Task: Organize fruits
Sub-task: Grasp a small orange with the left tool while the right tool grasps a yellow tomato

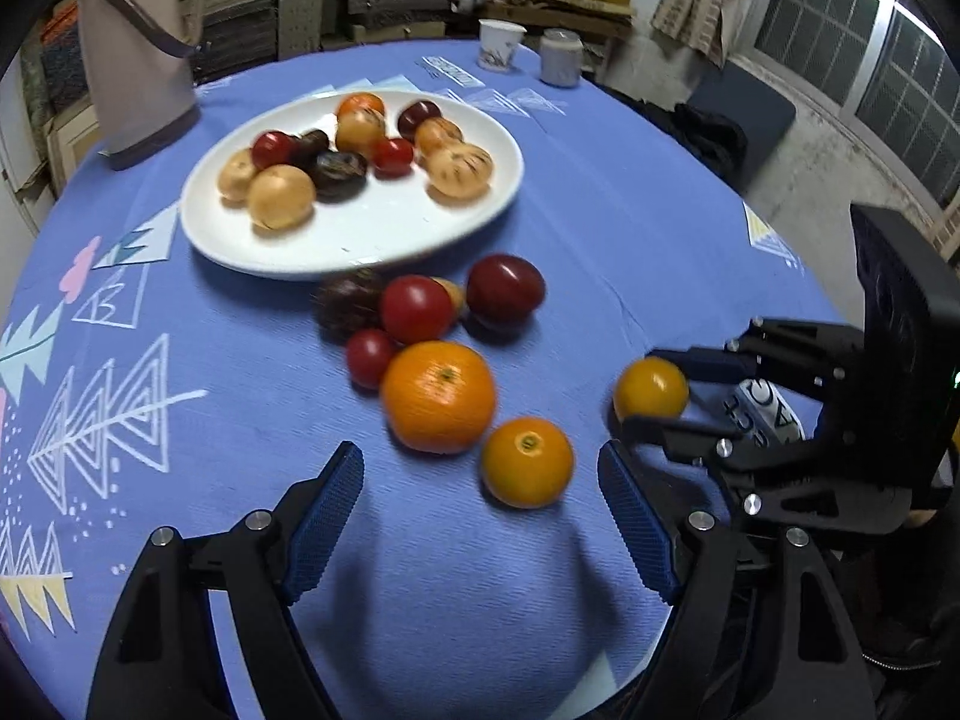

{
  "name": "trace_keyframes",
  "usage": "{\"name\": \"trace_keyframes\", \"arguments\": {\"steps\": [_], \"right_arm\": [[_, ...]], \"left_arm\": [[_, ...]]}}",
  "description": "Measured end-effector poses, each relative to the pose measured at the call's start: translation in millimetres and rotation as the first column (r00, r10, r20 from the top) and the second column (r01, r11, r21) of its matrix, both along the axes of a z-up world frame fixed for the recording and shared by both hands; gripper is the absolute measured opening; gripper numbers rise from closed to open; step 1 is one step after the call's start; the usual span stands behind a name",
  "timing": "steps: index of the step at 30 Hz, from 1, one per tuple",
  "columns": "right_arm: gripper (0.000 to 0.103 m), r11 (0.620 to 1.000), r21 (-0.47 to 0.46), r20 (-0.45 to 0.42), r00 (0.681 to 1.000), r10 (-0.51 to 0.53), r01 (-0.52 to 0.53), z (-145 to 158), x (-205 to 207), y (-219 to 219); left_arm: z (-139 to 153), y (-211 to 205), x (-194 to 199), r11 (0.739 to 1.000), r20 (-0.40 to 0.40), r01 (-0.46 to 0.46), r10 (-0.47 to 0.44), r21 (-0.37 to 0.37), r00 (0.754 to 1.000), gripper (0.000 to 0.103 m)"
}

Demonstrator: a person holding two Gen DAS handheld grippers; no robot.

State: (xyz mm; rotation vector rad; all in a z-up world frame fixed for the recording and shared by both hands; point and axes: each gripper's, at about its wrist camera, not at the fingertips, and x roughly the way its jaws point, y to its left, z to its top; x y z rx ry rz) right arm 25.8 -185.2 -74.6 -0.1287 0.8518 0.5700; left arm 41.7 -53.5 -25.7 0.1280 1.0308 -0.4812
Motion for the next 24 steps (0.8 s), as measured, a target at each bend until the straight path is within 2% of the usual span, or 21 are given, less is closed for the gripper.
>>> {"name": "trace_keyframes", "arguments": {"steps": [4,7,11,12,13,16,24], "right_arm": [[0.038,1.0,0.007,0.0,1.0,-0.005,0.005,-1.4,-2.2,-4.9],[0.038,1.0,0.012,0.001,1.0,-0.001,0.001,-1.5,-3.2,-4.7],[0.038,1.0,0.013,0.001,1.0,-0.005,0.005,-2.1,-4.6,-4.8],[0.038,1.0,0.013,0.001,1.0,-0.006,0.006,-2.1,-4.8,-4.9],[0.038,1.0,0.015,0.001,1.0,-0.006,0.006,-2.0,-5.2,-4.6],[0.038,1.0,0.014,0.001,1.0,-0.004,0.004,-1.6,-5.6,-3.9],[0.038,1.0,0.01,-0.002,1.0,0.011,-0.011,-1.8,-6.2,1.5]], "left_arm": [[-9.6,-6.4,2.5,1.0,-0.041,-0.002,0.003,0.014,0.999,0.061],[-16.5,-9.8,5.7,1.0,-0.057,-0.007,0.009,0.029,0.998,0.061],[-25.3,-16.7,3.8,0.996,-0.027,-0.013,0.016,0.09,1.0,0.06],[-26.4,-17.0,3.0,0.995,-0.017,-0.011,0.012,0.095,1.0,0.055],[-28.1,-17.7,1.9,0.996,-0.021,0.005,-0.003,0.091,1.0,0.039],[-29.2,-20.2,-0.1,0.995,-0.02,0.029,-0.028,0.098,0.999,0.038],[-26.6,-5.3,0.2,0.998,-0.03,0.018,-0.017,0.062,0.999,0.038]]}}
